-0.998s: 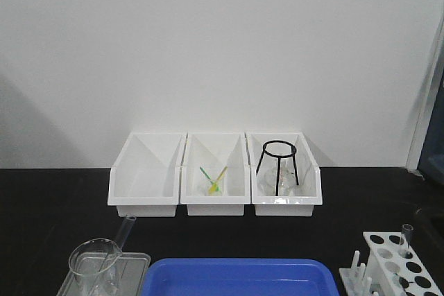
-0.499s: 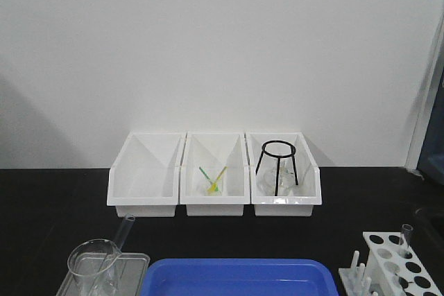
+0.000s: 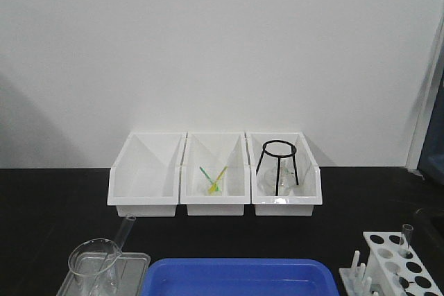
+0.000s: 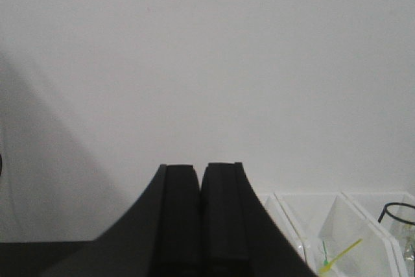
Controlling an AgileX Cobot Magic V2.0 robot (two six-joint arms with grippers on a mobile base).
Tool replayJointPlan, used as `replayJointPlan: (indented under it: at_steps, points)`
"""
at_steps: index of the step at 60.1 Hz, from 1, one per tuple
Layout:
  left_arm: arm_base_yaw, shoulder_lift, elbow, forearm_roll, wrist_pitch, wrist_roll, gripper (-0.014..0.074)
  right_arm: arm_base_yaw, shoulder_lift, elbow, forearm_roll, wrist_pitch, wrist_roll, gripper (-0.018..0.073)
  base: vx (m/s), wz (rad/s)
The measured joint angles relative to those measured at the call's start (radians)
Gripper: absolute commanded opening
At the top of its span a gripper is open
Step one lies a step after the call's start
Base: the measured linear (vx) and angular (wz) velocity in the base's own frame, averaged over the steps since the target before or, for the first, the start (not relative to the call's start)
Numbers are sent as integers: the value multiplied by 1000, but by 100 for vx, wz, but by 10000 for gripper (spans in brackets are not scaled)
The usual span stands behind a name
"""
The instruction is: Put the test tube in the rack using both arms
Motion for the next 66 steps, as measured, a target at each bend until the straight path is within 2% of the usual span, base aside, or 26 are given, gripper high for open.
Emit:
replayJointPlan:
  at_steps: [10,17,31,37,45,57,66]
  points:
    - [0,45,0,0,-6,0,100,0,33,0,3,6,13,101,0,0]
    - [0,46,0,0,-14,0,204,0,33,-1,3,5,14,239,0,0]
    - [0,45,-1,0,4,1,491,0,33,-1,3,21,14,584,0,0]
    - [0,45,-1,0,22,1,558,0,33,-1,3,27,14,666,0,0]
    - [0,45,-1,0,22,1,575,0,33,-1,2,28,14,687,0,0]
    - [0,55,-1,0,-15,-5,571,0,33,-1,3,25,14,642,0,0]
    - [-29,102,-1,54,74,38,544,0,33,-1,3,26,14,580,0,0]
